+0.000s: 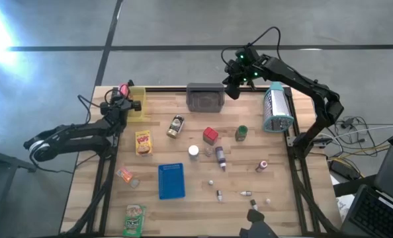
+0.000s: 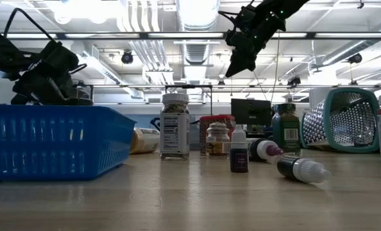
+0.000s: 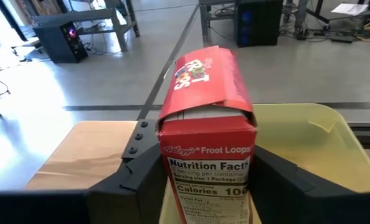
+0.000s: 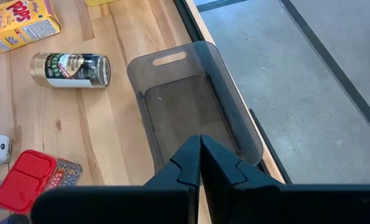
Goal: Pick & Place Kitchen Items
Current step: Put the red cereal box into the yellow bin, then put the red spice can into the black bin
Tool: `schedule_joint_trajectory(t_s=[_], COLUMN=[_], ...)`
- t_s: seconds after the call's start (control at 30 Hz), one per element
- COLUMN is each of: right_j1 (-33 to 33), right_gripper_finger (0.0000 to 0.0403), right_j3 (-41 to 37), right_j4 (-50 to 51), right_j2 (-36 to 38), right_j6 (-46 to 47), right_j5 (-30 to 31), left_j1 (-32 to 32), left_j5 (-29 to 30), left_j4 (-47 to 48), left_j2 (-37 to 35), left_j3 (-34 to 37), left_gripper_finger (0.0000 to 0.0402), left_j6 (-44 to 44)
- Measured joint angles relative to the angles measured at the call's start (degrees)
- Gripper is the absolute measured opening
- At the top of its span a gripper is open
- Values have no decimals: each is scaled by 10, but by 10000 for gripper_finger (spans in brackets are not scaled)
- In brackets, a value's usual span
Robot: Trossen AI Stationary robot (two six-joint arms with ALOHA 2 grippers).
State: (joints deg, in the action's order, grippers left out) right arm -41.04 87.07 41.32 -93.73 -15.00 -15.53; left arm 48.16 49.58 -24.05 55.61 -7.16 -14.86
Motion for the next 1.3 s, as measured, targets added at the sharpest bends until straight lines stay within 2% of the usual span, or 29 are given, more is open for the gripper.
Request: schedule_joint_trajectory(t_s=[0.17,0.73,0.93,1.13,1.3], right_j1=[0,0,0,0,0], right_gripper_finger=[8,8,8,8,8], right_j3=[0,-19,-23,-23,-23], right_j4=[0,1,0,0,0], right_j2=[0,0,0,0,0], right_j6=[0,0,0,0,0], right_j5=[0,0,0,0,0], left_j1=[0,0,-1,-3,-8], left_j5=[-1,-7,-8,-13,-52], left_j4=[-1,-5,-3,-3,33], left_j2=[0,-31,-64,-108,-153], left_j3=[0,-5,-17,-41,-74], left_gripper_finger=[234,238,238,238,238], left_j6=[2,23,35,83,102])
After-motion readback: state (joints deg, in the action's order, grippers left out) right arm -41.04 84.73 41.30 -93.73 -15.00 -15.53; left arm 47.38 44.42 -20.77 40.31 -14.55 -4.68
